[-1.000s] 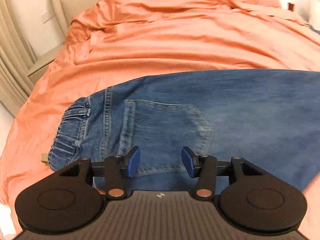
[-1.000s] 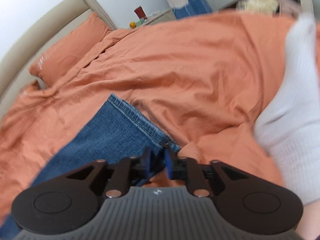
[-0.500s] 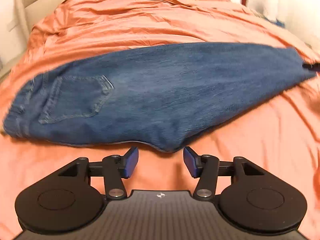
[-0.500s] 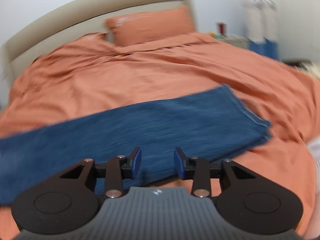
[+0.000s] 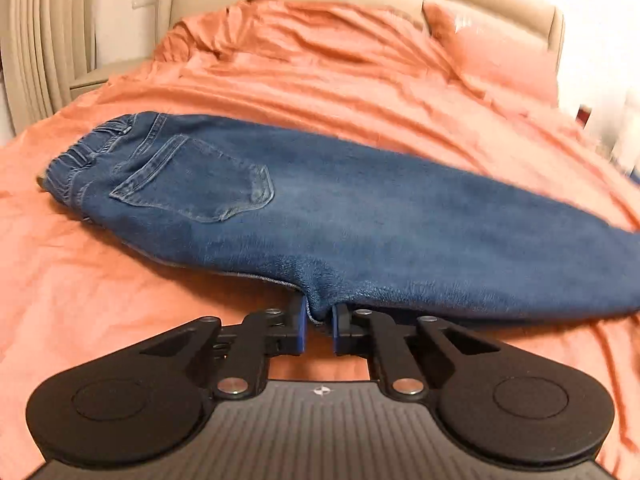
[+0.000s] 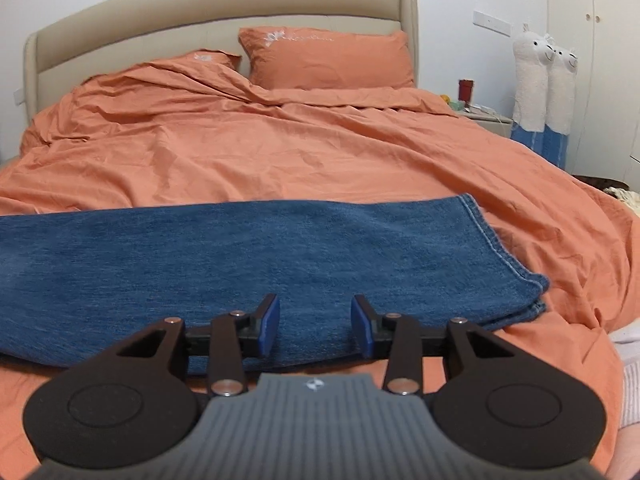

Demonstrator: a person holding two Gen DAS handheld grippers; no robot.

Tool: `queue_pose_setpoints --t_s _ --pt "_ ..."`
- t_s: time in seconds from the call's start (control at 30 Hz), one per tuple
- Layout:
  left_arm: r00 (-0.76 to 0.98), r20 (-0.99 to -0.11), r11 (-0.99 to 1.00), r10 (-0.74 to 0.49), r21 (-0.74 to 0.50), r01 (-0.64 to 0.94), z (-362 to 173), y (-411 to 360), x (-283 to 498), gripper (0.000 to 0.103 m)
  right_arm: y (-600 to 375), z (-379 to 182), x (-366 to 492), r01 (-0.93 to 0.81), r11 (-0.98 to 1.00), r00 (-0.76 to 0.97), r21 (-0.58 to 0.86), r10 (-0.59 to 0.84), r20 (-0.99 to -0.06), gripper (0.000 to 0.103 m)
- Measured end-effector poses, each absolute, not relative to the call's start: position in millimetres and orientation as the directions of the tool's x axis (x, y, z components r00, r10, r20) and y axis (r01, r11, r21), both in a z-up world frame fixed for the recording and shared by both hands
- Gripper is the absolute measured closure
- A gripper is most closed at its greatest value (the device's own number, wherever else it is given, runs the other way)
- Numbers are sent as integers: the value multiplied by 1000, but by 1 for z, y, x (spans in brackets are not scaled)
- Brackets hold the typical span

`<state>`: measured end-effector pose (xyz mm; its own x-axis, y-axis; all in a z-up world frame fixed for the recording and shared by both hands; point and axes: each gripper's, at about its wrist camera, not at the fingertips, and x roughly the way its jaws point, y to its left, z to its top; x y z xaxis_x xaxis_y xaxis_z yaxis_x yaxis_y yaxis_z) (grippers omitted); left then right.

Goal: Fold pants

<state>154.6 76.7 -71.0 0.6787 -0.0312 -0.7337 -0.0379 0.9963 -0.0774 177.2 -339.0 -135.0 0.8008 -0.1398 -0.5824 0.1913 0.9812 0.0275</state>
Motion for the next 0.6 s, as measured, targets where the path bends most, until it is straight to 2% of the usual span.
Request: queue_pose_setpoints --t_s 0.13,0.4,0.6 --pt "583 -812 997 -31 -68 -42 -106 81 163 92 -351 -142 181 248 969 762 10 -188 -620 66" --pt "544 -837 996 -55 -82 -26 -111 85 166 91 -378 -166 186 315 949 697 7 -226 -680 66" --pt "524 -850 998 -63 -58 26 -99 94 146 88 -364 -154 178 285 958 739 -11 -228 -634 66"
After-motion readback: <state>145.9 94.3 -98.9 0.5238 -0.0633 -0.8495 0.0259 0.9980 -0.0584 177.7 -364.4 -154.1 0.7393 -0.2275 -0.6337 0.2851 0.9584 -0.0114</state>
